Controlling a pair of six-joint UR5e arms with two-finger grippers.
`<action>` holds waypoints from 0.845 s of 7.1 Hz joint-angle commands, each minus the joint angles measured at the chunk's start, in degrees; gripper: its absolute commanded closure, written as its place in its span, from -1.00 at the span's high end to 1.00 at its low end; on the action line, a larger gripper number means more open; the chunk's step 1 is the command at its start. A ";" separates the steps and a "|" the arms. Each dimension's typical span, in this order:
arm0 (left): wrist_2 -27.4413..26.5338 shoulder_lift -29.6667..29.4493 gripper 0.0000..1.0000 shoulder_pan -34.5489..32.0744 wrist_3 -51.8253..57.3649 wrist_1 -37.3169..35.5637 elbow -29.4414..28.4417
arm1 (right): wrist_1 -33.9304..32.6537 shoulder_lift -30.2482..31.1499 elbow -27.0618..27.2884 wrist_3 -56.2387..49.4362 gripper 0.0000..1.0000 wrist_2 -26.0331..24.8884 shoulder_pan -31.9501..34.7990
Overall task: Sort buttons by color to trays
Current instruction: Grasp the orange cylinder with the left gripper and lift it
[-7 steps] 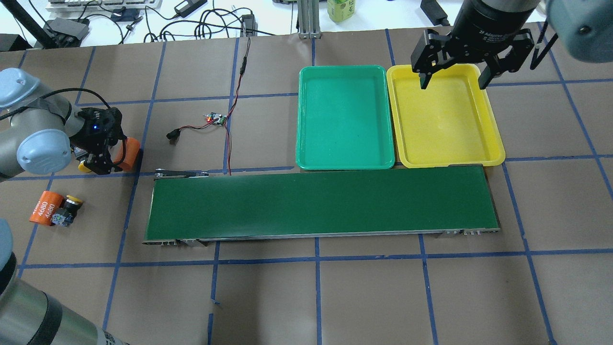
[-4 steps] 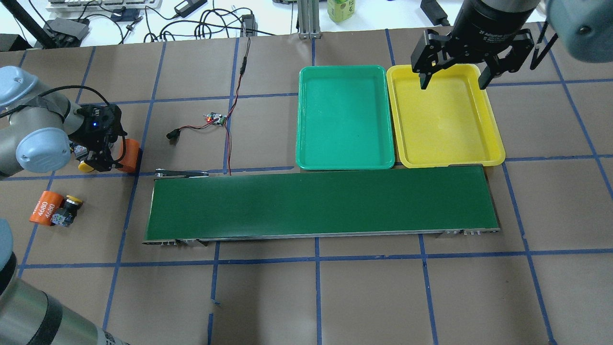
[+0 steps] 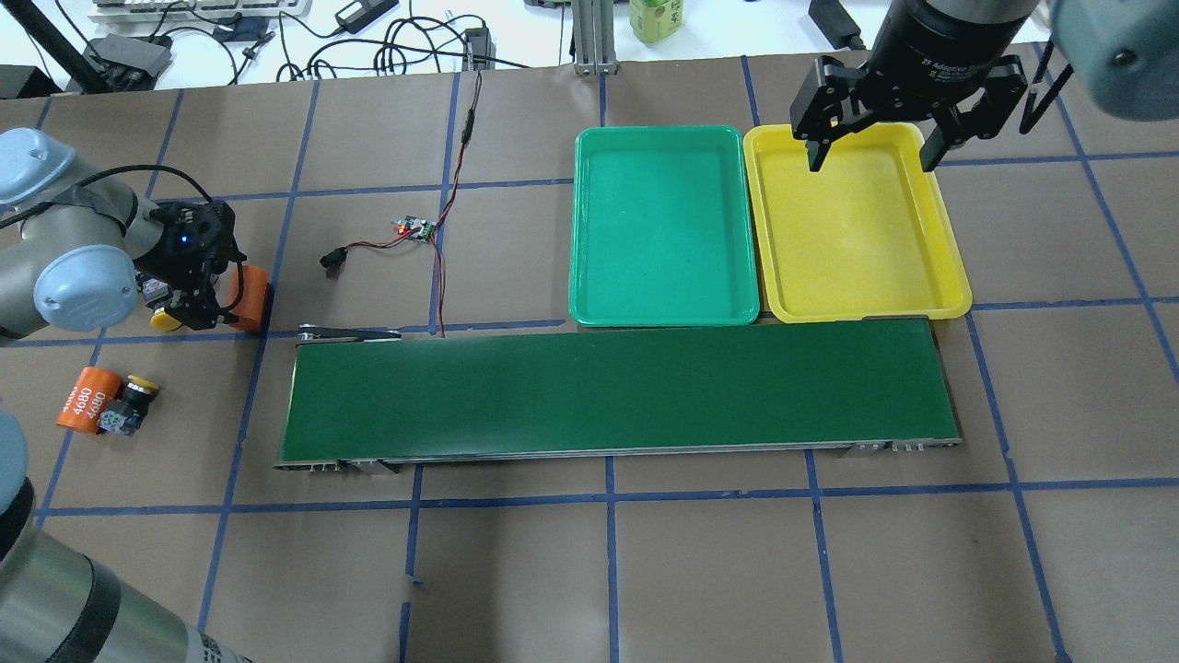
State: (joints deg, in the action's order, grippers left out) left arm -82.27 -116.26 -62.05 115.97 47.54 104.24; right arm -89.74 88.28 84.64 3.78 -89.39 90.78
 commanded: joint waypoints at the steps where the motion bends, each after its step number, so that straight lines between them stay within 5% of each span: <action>1: 1.06 -1.16 1.00 0.00 -0.48 0.10 -0.35 | 0.00 0.05 0.00 0.00 1.00 0.00 0.01; 3: 1.06 -1.33 0.85 0.00 -2.41 0.19 0.43 | 0.00 -0.04 0.00 0.00 1.00 0.00 -0.08; 5: 0.28 -0.81 -0.65 0.17 -2.68 0.27 0.00 | 0.00 -0.04 0.00 0.00 1.00 0.00 -0.08; 6: 0.10 0.85 -0.98 -0.17 -3.98 1.14 -0.09 | 0.00 -0.04 0.00 0.00 1.00 0.00 -0.08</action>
State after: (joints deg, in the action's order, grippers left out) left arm -81.87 -116.80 -62.01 113.09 48.00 104.32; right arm -89.74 88.24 84.64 3.78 -89.38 90.71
